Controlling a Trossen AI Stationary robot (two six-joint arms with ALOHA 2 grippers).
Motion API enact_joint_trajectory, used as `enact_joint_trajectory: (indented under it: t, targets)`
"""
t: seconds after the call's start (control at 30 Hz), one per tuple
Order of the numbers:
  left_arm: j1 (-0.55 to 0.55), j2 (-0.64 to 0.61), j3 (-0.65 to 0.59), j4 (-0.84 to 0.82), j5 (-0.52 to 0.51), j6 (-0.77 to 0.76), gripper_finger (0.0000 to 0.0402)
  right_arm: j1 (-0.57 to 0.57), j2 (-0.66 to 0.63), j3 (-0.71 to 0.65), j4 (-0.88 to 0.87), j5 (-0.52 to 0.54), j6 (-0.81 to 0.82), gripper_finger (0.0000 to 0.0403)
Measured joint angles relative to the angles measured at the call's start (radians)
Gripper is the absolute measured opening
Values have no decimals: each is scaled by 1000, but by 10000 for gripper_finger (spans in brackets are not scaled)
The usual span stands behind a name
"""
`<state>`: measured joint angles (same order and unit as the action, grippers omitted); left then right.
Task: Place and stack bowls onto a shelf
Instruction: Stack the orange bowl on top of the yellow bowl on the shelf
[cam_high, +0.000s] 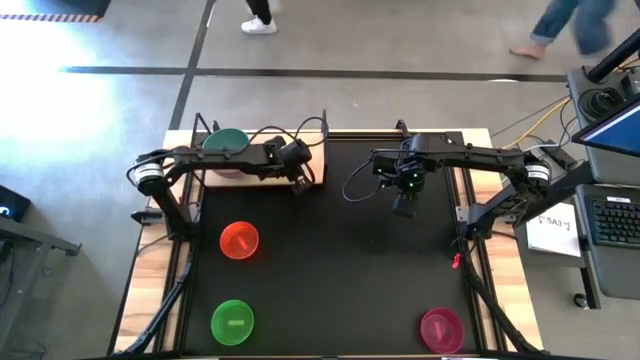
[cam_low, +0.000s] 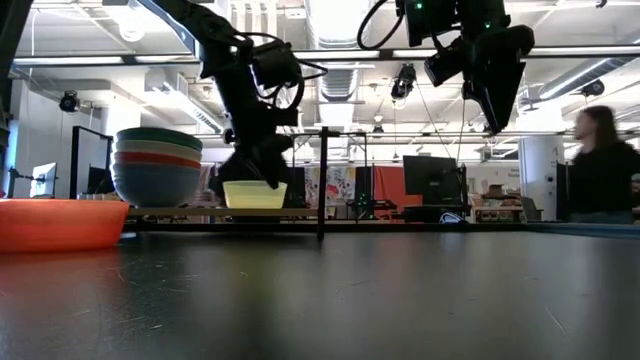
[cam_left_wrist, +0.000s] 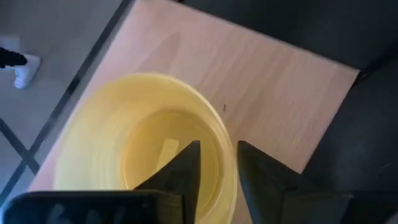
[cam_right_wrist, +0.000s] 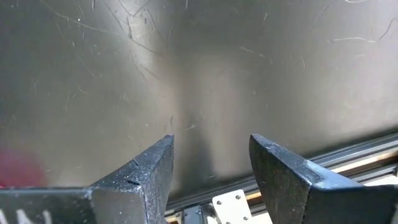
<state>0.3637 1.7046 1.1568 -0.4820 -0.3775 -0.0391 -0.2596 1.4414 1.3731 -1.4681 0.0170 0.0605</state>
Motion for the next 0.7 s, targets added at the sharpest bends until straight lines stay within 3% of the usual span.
enact_joint_trajectory:
  t: [0.37,0.53,0.7]
  targets:
    - [-36,-1,197,-355,201,-191,115,0,-1,-2,0,0,32,196]
    - [-152,-2,217,-437,293,-254,114,0,-2,-15,0,0,51,196]
    - [-314,-1,223,-533,307,-365,114,0,-3,-50,14,0,29,196]
